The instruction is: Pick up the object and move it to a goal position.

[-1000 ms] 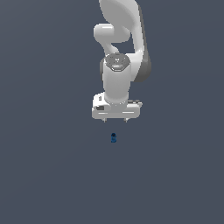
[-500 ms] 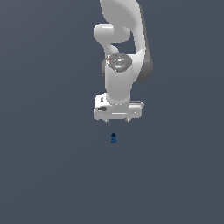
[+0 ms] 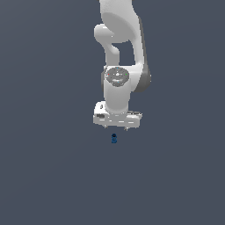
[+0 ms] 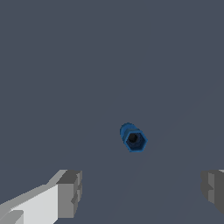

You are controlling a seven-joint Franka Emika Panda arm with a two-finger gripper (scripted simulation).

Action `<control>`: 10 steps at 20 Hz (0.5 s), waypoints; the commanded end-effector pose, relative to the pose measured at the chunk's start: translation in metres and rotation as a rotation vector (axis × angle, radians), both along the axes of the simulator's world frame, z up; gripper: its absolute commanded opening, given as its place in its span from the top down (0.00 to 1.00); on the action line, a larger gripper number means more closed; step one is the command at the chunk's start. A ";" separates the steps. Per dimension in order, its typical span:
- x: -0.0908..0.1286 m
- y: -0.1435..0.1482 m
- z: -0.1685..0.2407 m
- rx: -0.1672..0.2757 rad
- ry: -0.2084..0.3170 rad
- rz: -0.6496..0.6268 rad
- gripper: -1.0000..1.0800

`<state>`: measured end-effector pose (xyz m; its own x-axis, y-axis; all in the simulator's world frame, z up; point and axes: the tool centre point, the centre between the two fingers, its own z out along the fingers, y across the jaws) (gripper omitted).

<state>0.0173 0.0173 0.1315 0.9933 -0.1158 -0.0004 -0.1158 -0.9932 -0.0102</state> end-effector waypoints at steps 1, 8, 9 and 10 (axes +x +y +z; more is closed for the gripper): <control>0.004 -0.003 -0.012 -0.003 0.001 -0.051 0.04; 0.010 -0.008 -0.034 -0.009 0.002 -0.143 0.04; 0.010 -0.008 -0.036 -0.009 0.002 -0.149 0.04; 0.011 -0.008 -0.037 -0.010 0.002 -0.155 0.04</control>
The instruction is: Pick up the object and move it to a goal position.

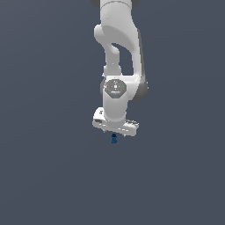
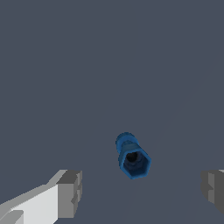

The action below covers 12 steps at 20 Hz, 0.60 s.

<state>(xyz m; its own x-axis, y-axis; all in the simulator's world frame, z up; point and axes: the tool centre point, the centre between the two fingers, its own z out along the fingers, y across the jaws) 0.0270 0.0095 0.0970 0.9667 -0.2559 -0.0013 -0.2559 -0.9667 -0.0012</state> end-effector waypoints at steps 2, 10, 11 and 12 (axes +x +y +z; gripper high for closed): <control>0.001 -0.001 -0.004 -0.001 -0.001 -0.018 0.04; 0.001 -0.001 -0.018 -0.001 0.000 -0.016 0.04; 0.000 -0.001 -0.023 -0.001 0.000 -0.016 0.04; 0.000 -0.001 -0.029 -0.001 0.000 -0.017 0.04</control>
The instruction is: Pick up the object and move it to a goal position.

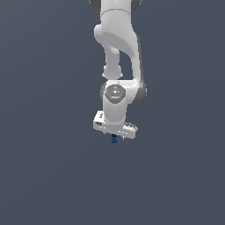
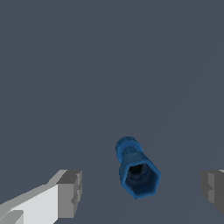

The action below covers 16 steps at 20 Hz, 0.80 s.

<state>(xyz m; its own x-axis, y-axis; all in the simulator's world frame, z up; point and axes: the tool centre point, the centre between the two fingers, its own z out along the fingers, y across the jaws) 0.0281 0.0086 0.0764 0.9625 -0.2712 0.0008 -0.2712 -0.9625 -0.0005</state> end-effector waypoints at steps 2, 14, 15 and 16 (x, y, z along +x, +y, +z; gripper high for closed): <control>-0.001 0.000 -0.019 0.000 0.001 -0.002 0.04; 0.000 0.000 -0.034 0.000 0.001 -0.003 1.00; 0.000 0.000 -0.034 0.000 0.001 -0.003 1.00; 0.000 0.000 -0.034 0.000 0.001 -0.003 1.00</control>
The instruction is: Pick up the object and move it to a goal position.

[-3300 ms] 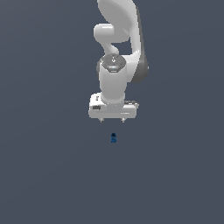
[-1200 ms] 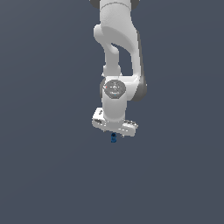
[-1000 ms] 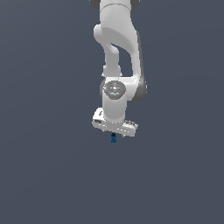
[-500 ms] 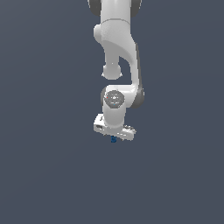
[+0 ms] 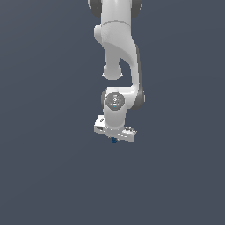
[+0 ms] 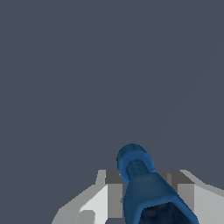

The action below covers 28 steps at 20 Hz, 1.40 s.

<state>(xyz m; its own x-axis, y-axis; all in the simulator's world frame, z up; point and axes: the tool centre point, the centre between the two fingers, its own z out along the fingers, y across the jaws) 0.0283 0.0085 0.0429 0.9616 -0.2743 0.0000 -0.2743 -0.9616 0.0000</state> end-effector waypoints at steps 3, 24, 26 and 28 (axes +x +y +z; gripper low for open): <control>0.000 0.000 0.000 0.000 0.000 0.000 1.00; -0.006 0.130 0.092 0.000 0.000 0.000 1.00; -0.006 0.140 0.099 0.000 0.000 0.000 1.00; -0.005 0.146 0.104 0.000 0.000 0.000 1.00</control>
